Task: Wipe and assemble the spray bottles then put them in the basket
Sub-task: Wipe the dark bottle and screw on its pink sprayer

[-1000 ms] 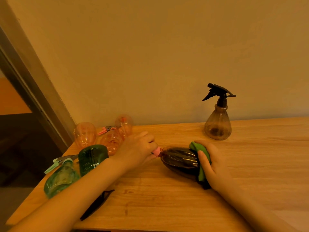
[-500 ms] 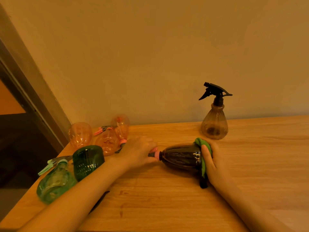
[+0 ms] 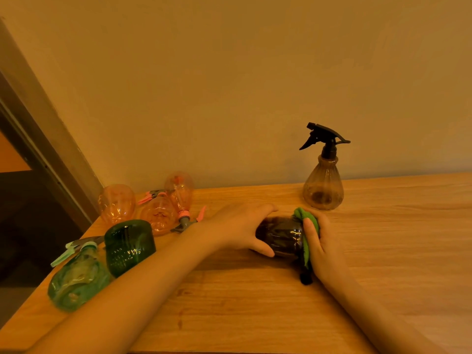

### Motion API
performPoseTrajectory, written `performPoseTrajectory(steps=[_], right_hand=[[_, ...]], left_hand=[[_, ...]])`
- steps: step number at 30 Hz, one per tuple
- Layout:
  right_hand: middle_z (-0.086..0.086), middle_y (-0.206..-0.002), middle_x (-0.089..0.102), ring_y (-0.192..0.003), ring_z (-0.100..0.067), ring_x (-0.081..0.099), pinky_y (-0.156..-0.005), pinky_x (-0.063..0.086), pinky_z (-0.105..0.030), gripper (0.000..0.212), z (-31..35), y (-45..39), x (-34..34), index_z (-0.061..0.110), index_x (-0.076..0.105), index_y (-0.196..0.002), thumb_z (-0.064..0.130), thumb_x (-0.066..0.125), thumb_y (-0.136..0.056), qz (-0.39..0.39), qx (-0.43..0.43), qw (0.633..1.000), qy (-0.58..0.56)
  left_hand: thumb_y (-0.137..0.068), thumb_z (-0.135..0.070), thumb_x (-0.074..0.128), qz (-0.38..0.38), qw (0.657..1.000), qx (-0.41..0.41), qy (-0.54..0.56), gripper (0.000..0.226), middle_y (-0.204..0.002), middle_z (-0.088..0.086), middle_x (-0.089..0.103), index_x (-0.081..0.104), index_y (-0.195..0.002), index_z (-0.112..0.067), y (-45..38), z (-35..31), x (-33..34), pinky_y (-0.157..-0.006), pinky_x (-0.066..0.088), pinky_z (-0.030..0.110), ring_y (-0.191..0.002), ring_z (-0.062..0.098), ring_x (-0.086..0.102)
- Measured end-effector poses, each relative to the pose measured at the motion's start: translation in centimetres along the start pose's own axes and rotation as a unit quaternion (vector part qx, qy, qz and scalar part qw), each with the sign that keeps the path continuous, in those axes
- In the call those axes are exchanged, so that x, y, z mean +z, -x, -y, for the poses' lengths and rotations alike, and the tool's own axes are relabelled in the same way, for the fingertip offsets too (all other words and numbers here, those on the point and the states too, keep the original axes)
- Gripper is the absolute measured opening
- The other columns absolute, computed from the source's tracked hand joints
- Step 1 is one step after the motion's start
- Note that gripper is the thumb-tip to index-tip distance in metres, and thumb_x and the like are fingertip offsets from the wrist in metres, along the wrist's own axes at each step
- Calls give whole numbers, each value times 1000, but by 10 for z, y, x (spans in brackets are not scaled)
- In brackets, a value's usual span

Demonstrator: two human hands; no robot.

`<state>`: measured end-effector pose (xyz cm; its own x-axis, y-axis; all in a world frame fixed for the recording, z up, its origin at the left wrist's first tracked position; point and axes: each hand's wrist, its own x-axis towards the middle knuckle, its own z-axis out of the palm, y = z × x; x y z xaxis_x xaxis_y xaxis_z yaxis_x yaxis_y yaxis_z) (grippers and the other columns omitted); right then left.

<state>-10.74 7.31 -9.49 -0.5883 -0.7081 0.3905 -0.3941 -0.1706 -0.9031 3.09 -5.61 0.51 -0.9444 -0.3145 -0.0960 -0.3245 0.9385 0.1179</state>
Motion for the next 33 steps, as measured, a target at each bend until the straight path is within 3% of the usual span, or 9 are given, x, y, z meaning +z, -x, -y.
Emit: performPoseTrajectory(steps=[5, 9, 12, 14, 19, 22, 25, 30, 33], right_hand=[[14, -106, 60, -98, 1, 58, -80, 44, -15, 22, 1, 0, 0, 40, 50, -112, 40, 39, -93, -10, -1, 1000, -4], [11, -108, 62, -100, 0, 59, -82, 45, -15, 25, 1, -1, -1, 34, 53, -114, 39, 40, -94, -18, 0, 1000, -18], [8, -116, 63, -111, -9, 59, -94, 47, -31, 31, -3, -2, -2, 32, 55, -119, 48, 43, -96, -65, -3, 996, -67], [10, -121, 61, -116, -13, 57, -97, 45, -38, 39, -6, -2, -4, 35, 52, -125, 53, 41, -93, -98, -5, 992, -75], [10, -122, 58, -117, -7, 53, -99, 44, -31, 37, 6, -1, -5, 32, 52, -126, 45, 39, -94, -134, -11, 990, -50], [11, -117, 60, -110, -4, 56, -92, 48, -28, 34, 27, -3, 1, 29, 56, -123, 40, 41, -95, -112, -23, 993, -40], [15, -112, 60, -106, -1, 57, -86, 47, -17, 26, 51, -6, 8, 35, 55, -117, 35, 43, -94, -91, -64, 993, -24], [12, -124, 57, -116, 0, 51, -96, 47, -28, 34, 71, -11, 20, 29, 52, -127, 35, 42, -95, -56, -93, 994, -2], [8, -130, 56, -121, -2, 49, -100, 45, -31, 37, 80, -13, 25, 28, 52, -130, 38, 42, -95, -35, -123, 992, 8]], left_hand=[[-66, -45, 82, 37, 997, -5, 67, 106, -150, -2, 35, 18, -149, -28, -8, -6, 0, -103, 40, 35, -132, 18, 39], [-65, -33, 85, 44, 987, -16, 151, 100, -142, -3, 45, 25, -146, -32, -8, -5, 0, -102, 41, 32, -127, 16, 45], [-62, -35, 86, 4, 990, -1, 141, 91, -133, -9, 51, 38, -139, -35, -4, -4, 3, -98, 45, 36, -119, 11, 48], [-62, -39, 85, -13, 993, -8, 116, 94, -134, -8, 48, 34, -141, -36, 0, -2, 6, -96, 46, 37, -119, 12, 47], [-60, -44, 85, -114, 981, -2, 155, 96, -136, -14, 45, 31, -140, -48, 10, 6, 10, -100, 39, 25, -122, 5, 43], [-55, -50, 85, -175, 963, -1, 203, 93, -134, -15, 47, 28, -127, -63, 13, 10, 11, -103, 39, 26, -122, 1, 44], [-52, -49, 84, -214, 948, -2, 235, 90, -131, -17, 50, 32, -124, -62, 16, 10, 13, -102, 41, 24, -121, -1, 45], [-53, -45, 86, -260, 932, -2, 253, 87, -122, -34, 46, 35, -123, -59, 26, 6, 12, -92, 37, 4, -117, -10, 45], [-56, -32, 90, -287, 907, -17, 307, 86, -120, -33, 51, 40, -120, -58, 30, 4, 16, -91, 45, 13, -115, -12, 47]])
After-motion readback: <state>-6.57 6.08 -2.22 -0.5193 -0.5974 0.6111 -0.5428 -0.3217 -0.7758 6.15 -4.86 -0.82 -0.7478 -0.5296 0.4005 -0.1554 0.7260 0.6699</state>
